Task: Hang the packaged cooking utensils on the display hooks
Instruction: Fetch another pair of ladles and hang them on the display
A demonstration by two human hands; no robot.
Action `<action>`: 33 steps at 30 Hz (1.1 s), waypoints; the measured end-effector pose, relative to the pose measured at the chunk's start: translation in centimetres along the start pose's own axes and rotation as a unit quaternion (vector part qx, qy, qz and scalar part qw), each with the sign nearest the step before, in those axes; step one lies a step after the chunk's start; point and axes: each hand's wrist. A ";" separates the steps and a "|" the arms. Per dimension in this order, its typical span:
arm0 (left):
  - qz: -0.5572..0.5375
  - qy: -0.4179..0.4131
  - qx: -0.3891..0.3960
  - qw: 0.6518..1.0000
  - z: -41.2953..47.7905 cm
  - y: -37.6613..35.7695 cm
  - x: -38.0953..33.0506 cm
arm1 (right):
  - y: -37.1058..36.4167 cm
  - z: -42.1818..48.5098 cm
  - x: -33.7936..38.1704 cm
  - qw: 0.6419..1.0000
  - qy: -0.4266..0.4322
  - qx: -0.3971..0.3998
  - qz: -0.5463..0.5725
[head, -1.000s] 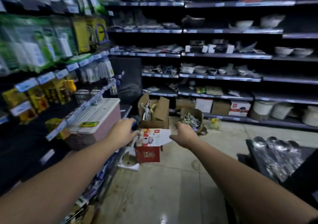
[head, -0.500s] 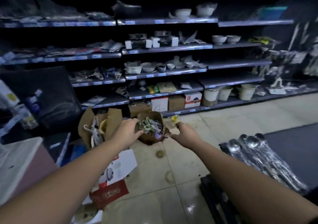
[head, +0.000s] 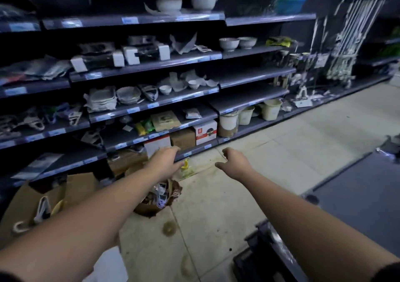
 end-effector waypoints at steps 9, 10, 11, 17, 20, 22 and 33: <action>-0.020 -0.096 0.018 0.995 23.7 -0.3 0.6 | 4.7 18.5 -1.5 0.995 -0.081 -0.043 0.030; -0.023 -0.113 0.026 0.993 26.4 -0.6 0.6 | 5.1 20.4 -1.8 0.994 -0.095 -0.050 0.035; -0.023 -0.134 0.035 0.990 29.0 -1.0 0.6 | 5.4 22.3 -2.3 0.991 -0.111 -0.057 0.042; -0.029 -0.248 0.082 0.965 44.7 -3.9 -1.6 | 7.7 30.7 -6.7 0.958 -0.247 -0.112 0.093; -0.025 -0.318 0.110 0.941 50.1 -5.5 -5.5 | 9.0 32.6 -9.8 0.932 -0.311 -0.141 0.119; -0.028 -0.359 0.125 0.925 52.9 -7.0 -8.6 | 9.8 33.1 -12.2 0.912 -0.351 -0.160 0.136; -0.027 -0.540 0.202 0.817 59.2 -15.9 -29.5 | 15.7 29.1 -27.8 0.789 -0.507 -0.272 0.216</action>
Point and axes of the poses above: each hand's wrist, its own z-axis towards the middle knuckle, its own y-axis out of the back of the hand, x = y × z, and after that the axes turned 11 degrees about -y, right-handed
